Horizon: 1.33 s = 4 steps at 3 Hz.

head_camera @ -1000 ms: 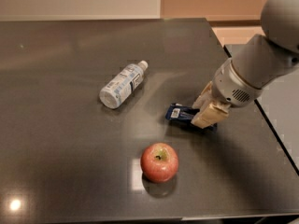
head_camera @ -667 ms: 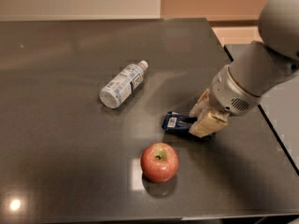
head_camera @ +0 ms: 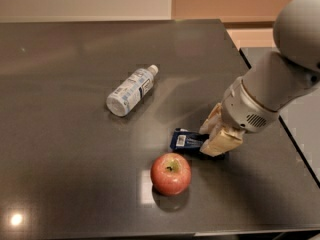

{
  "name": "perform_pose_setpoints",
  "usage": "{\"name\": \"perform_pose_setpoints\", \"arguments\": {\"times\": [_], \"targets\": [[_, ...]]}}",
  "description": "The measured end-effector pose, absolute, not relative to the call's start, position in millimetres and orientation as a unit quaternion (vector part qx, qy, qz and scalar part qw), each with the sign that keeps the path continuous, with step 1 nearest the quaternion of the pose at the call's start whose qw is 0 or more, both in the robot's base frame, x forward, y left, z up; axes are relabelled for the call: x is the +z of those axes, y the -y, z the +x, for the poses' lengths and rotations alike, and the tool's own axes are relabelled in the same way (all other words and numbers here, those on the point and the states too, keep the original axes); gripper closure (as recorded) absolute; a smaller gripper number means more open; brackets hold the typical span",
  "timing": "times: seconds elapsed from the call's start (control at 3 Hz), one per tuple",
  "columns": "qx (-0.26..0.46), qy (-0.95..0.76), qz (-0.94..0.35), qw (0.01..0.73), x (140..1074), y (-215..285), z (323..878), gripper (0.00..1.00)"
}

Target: Move rxbar blueberry near apple

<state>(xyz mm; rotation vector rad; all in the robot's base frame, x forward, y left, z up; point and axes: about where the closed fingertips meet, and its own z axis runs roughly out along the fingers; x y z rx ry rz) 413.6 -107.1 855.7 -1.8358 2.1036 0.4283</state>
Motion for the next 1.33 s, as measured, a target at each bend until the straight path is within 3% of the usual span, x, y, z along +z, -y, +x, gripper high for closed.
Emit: {"name": "perform_pose_setpoints", "arguments": {"times": [0.67, 1.0, 1.33], "targets": [[0.15, -0.734, -0.643, 0.157, 854.8, 105.0, 413.3, 0.12], [0.15, -0.733, -0.644, 0.156, 854.4, 104.0, 413.0, 0.0], [0.15, -0.733, -0.644, 0.156, 854.4, 104.0, 413.0, 0.0]]}}
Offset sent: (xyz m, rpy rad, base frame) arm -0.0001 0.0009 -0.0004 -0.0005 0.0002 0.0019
